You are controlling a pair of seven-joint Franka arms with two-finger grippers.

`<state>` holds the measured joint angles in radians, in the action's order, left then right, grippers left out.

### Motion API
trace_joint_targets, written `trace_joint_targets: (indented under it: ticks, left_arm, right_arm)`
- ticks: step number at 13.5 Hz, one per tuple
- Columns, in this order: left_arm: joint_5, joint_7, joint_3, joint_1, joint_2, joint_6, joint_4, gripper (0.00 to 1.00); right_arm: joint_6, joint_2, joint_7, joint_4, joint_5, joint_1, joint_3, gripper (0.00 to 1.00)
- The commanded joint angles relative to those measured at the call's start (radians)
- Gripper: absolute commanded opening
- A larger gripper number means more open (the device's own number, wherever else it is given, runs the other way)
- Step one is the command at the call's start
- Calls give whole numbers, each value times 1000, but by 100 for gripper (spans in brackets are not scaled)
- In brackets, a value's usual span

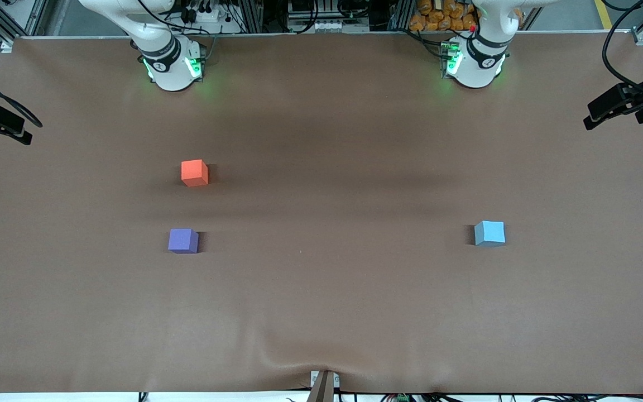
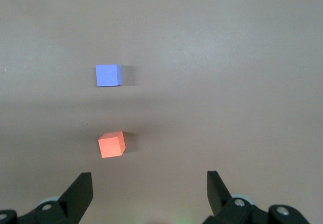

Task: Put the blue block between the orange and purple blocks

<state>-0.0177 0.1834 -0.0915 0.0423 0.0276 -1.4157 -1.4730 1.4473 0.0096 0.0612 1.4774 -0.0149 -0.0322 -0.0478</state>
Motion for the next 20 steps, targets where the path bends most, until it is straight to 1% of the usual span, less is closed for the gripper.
trace_joint_targets:
  ticks: [1, 5, 8, 9, 10, 12, 14, 17, 18, 20]
  left_arm:
    - [-5, -12, 3, 1, -6, 3, 16, 100]
    - [1, -10, 3, -7, -9, 3, 19, 100]
    - [1, -36, 1, -12, -83, 0, 11, 100]
    - [-1, -35, 1, -9, -103, -3, -4, 100]
    - [-1, -33, 1, -9, -112, -37, -41, 100]
    - [-2, -21, -4, -10, -112, -161, -148, 100]
    - [-2, -21, -10, -10, -135, -300, -257, 100]
    - [-2, -22, -19, -9, -155, -588, -455, 100]
    - [-1, -24, -20, -9, -184, -665, -492, 100]
    - [1, -28, -22, -16, -259, -736, -497, 100]
  right_arm:
    - [-7, 10, -4, -20, 0, -5, 5, 100]
    - [-7, 10, -4, -20, 0, -5, 5, 100]
    - [-4, 10, -4, -22, 0, -9, 5, 100]
    - [-4, 10, -4, -22, 0, -8, 5, 100]
    - [-2, 10, -4, -22, 0, -6, 5, 100]
    - [-2, 13, -4, -22, -8, -5, 5, 100]
    - [1, 16, -4, -22, -28, -5, 5, 100]
    - [5, 16, -4, -20, -30, -5, 5, 100]
    - [5, 16, -4, -22, -28, -5, 5, 100]
    - [5, 16, -4, -22, -28, -6, 5, 100]
